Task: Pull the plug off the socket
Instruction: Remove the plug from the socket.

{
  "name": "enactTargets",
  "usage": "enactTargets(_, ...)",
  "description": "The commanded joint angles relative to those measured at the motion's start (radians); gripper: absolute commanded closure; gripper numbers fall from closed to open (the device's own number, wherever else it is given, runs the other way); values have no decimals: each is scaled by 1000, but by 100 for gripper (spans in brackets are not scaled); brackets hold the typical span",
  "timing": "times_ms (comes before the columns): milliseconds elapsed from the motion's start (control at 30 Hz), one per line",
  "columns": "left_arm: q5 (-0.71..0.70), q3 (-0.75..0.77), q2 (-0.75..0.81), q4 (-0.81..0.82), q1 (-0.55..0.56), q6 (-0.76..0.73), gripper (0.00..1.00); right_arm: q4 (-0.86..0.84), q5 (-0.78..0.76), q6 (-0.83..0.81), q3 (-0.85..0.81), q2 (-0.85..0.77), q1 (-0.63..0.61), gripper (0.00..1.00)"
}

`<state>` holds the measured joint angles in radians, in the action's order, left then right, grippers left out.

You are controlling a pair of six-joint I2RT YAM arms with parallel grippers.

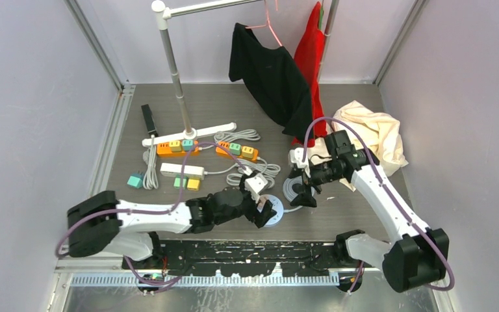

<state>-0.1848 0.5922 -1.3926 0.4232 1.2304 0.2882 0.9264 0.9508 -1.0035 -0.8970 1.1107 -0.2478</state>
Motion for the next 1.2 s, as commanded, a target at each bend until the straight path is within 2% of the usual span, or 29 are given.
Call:
enactTargets(0,55,-1,197,-78,-5,32,17,275,150,-524,-89,100,-6,0)
enactTargets(100,62,-59,308,-132,-11,36,18,474,182,-846,-171,206,-24,3)
enactTargets(167,64,-94,370,-183,-14,46,20,462,183,-880,-186,244,-63,6)
enactTargets(233,53,-129,409,-253,-14,66,22,318,121,-749,-179,243,-134,13)
enactTargets(300,34,-172,444,-291,-15,101,24,69,-8,-452,-135,222,-231,17)
enactTargets(333,24,-199,462,-293,-17,120,24,-28,-74,-385,-117,222,-277,18)
enactTargets(533,-40,-333,541,-204,-18,209,26,-231,-263,-228,-102,310,-413,32)
enactTargets(700,-57,-361,538,-160,-27,249,28,-290,-359,-192,-84,353,-501,41)
enactTargets(933,29,-378,463,-30,-79,333,29,-307,-408,-249,-29,362,-523,47)
enactTargets(1033,84,-378,417,28,-116,391,30,-304,-405,-269,-14,362,-526,57)
enactTargets(1167,138,-392,337,128,-173,542,27,-312,-416,-302,25,340,-522,69)
